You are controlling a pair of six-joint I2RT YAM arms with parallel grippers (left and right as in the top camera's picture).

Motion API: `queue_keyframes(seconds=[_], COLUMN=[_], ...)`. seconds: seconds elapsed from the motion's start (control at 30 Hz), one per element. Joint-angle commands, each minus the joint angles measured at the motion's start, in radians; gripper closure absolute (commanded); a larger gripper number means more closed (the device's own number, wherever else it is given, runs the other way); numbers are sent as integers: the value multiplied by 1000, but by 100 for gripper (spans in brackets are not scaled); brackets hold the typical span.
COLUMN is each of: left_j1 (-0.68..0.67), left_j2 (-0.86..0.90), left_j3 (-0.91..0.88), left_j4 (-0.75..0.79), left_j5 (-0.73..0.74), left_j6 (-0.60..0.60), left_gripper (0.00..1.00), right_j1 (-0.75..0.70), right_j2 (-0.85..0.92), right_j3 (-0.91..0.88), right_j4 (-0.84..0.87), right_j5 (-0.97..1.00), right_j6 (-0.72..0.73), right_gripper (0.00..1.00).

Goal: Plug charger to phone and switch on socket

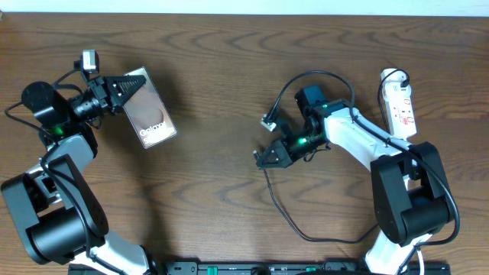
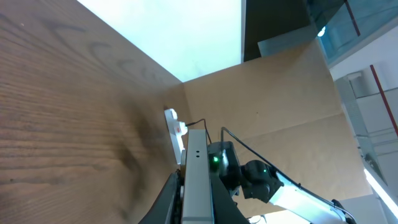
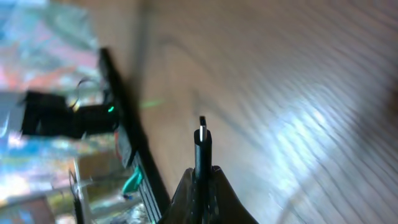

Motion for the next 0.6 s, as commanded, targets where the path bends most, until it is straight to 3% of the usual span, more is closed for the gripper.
queue_keyframes(seconds=[0.0,0.47,0.57], left_j1=[0,0,0], left_j2=[-13,-13,-13], left_j3=[5,5,5], left_j4=[5,6,5], left_j5=[13,13,13], left_j6=[6,6,6], left_gripper=[93,93,93], right_j1=[5,22,22], right_j2=[6,6,6], right_j3=[14,14,14], right_j4=[-18,-21,0], right_j5=[-125,-131,-40], right_j6=[-264,-323,-142], right_gripper=[99,99,99])
